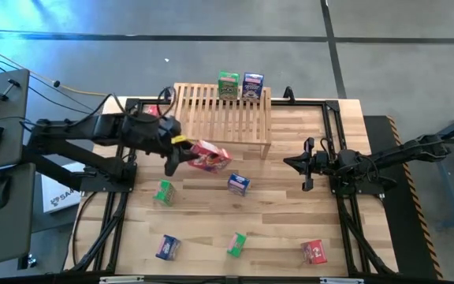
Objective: Stack cereal on shelf
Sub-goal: Put the center red cereal box on the shelf
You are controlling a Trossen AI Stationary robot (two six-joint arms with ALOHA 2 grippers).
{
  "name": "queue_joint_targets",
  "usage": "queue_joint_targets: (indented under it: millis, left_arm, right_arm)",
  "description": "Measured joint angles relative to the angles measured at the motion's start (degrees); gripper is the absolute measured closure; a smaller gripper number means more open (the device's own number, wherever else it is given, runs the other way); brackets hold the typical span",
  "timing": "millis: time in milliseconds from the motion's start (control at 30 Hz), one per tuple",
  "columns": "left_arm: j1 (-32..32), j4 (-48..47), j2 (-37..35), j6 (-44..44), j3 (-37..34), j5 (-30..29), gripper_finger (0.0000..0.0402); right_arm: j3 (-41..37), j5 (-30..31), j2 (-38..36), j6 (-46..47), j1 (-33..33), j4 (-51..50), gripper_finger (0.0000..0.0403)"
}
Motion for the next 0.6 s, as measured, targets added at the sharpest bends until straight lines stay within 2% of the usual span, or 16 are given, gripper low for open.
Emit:
queue_joint_targets:
  millis: [133, 300, 433, 600]
  left_arm:
    - [1.56, -3.05, 0.99, 3.96, 4.74, -0.06, 0.0252]
    - [4.31, -12.67, 4.38, 8.44, 14.35, -0.02, 0.0257]
    - [8.06, -22.23, 7.91, 11.14, 20.77, -0.02, 0.0267]
    - [14.71, -31.36, 12.95, 16.74, 24.61, 1.71, 0.0275]
  right_arm:
    - [0.0, 0.0, 0.0, 0.0, -0.01, 0.0, 0.0402]
    - [0.0, 0.0, 0.02, 0.0, -0.01, -0.02, 0.0402]
    - [0.0, 0.0, 0.0, 0.0, 0.0, -0.02, 0.0402]
    - [0.0, -0.01, 0.01, 0.0, 0.01, 0.0, 0.0402]
